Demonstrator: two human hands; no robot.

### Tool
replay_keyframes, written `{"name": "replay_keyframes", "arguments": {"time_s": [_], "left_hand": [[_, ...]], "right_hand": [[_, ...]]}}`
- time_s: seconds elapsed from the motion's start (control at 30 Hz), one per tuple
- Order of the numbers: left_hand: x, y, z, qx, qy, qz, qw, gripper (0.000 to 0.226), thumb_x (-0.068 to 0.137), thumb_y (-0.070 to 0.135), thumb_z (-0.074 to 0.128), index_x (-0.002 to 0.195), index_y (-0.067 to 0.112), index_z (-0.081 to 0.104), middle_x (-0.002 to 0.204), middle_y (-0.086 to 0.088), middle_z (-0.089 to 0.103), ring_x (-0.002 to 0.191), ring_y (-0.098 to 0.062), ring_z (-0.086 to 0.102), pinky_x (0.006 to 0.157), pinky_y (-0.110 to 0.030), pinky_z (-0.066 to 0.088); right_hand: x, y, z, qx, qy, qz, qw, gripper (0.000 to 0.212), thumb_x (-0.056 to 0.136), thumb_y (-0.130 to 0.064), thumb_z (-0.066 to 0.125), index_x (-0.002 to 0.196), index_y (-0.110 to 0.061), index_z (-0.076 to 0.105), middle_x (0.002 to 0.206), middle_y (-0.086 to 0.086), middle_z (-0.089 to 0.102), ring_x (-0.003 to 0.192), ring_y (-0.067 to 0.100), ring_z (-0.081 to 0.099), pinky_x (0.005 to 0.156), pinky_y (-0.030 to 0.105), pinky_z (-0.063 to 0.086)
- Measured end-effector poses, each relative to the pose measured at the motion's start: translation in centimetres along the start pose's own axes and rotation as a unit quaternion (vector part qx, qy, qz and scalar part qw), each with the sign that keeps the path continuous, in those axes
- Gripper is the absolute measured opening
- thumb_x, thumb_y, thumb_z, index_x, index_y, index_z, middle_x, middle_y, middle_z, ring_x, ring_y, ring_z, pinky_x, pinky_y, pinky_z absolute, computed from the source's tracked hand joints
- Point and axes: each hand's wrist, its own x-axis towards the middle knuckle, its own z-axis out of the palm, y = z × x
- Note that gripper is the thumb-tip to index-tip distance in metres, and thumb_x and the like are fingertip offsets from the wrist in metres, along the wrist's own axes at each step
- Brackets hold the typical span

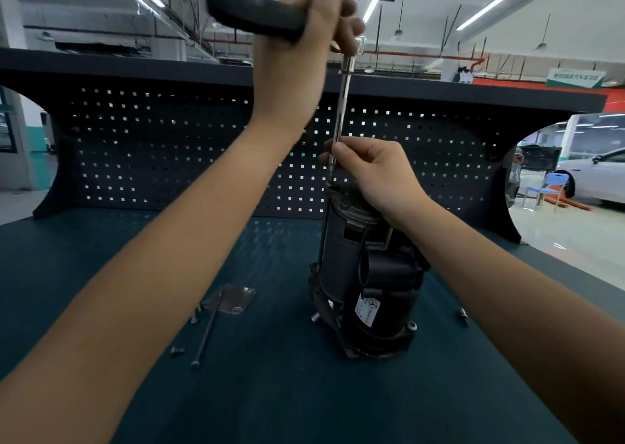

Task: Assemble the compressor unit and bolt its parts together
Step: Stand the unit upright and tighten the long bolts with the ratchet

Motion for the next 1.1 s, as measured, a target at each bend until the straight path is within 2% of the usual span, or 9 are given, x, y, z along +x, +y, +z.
{"name": "replay_keyframes", "arguments": {"time_s": [0.1,0.2,0.27,0.33,0.47,0.63,0.73,0.83,1.1], "left_hand": [[-0.7,0.3,0.7,0.066,-0.046,0.096,0.992,0.027,0.095,0.003,0.038,0.079,0.02,0.052,0.057,0.007,0.056,0.069,-0.006,0.065,0.079,-0.026,0.052],[0.1,0.4,0.3,-0.101,0.052,-0.057,0.992,0.027,0.098,0.009,0.037,0.074,0.01,0.05,0.046,0.005,0.055,0.067,-0.013,0.067,0.07,-0.027,0.053],[0.9,0.1,-0.4,-0.287,0.087,-0.191,0.935,0.028,0.099,0.014,0.037,0.075,0.007,0.049,0.042,0.003,0.051,0.057,-0.014,0.066,0.055,-0.026,0.053],[1.9,-0.4,-1.1,-0.4,0.101,-0.271,0.87,0.031,0.099,0.017,0.039,0.074,0.004,0.051,0.037,0.003,0.049,0.044,-0.011,0.061,0.049,-0.024,0.054],[2.9,-1.1,-0.9,-0.423,0.105,-0.329,0.838,0.033,0.099,0.018,0.042,0.075,-0.002,0.054,0.035,0.002,0.048,0.037,-0.011,0.058,0.049,-0.024,0.054],[1.6,-0.8,-0.5,-0.359,0.052,-0.276,0.89,0.031,0.1,0.02,0.036,0.08,0.004,0.052,0.042,0.002,0.05,0.051,-0.012,0.063,0.049,-0.023,0.053],[0.3,-0.1,0.6,-0.206,0.03,-0.165,0.964,0.03,0.1,0.016,0.034,0.077,0.009,0.051,0.05,0.005,0.055,0.07,-0.012,0.065,0.066,-0.027,0.053],[-0.5,0.2,0.9,-0.137,0.029,-0.096,0.985,0.031,0.099,0.015,0.036,0.073,0.011,0.051,0.051,0.006,0.057,0.076,-0.012,0.066,0.075,-0.031,0.053],[3.2,-1.3,-0.5,-0.446,0.082,-0.356,0.817,0.036,0.099,0.02,0.042,0.076,-0.004,0.055,0.038,-0.001,0.052,0.039,-0.014,0.061,0.041,-0.02,0.051]], "right_hand": [[0.0,0.1,-0.1,-0.001,0.006,-0.004,1.0,0.019,0.092,-0.017,0.056,0.08,-0.029,0.066,0.087,0.005,0.072,0.097,0.041,0.059,0.089,0.044,0.048],[0.1,0.3,-0.3,0.009,0.005,0.002,1.0,0.018,0.09,-0.017,0.058,0.079,-0.028,0.067,0.085,0.001,0.072,0.088,0.026,0.067,0.088,0.037,0.051],[0.2,0.2,-0.2,0.011,-0.011,-0.005,1.0,0.011,0.09,-0.016,0.059,0.091,-0.02,0.069,0.084,-0.006,0.07,0.084,0.007,0.066,0.086,0.022,0.051],[0.1,0.2,0.0,-0.003,-0.035,-0.017,0.999,0.016,0.091,-0.018,0.057,0.103,-0.021,0.067,0.094,0.003,0.072,0.093,0.015,0.066,0.09,0.025,0.049],[-0.1,-0.1,0.2,-0.012,-0.051,-0.016,0.998,0.022,0.095,-0.019,0.05,0.09,-0.037,0.062,0.105,0.024,0.065,0.104,0.037,0.057,0.095,0.038,0.044],[0.0,0.1,-0.1,-0.023,-0.02,-0.012,0.999,0.018,0.095,-0.018,0.05,0.096,-0.02,0.067,0.086,-0.004,0.071,0.092,0.033,0.064,0.081,0.037,0.052],[-0.1,0.0,0.0,-0.03,-0.005,-0.016,0.999,0.022,0.094,-0.019,0.051,0.08,-0.03,0.065,0.092,0.023,0.069,0.089,0.051,0.057,0.073,0.048,0.052],[-0.2,-0.1,0.0,-0.028,0.008,-0.019,0.999,0.021,0.093,-0.021,0.055,0.078,-0.031,0.065,0.091,0.019,0.071,0.084,0.049,0.06,0.069,0.049,0.051],[0.0,-0.1,-0.1,-0.004,-0.013,0.009,1.0,0.019,0.091,-0.034,0.055,0.08,-0.028,0.07,0.089,0.009,0.072,0.075,0.007,0.06,0.077,0.022,0.049]]}}
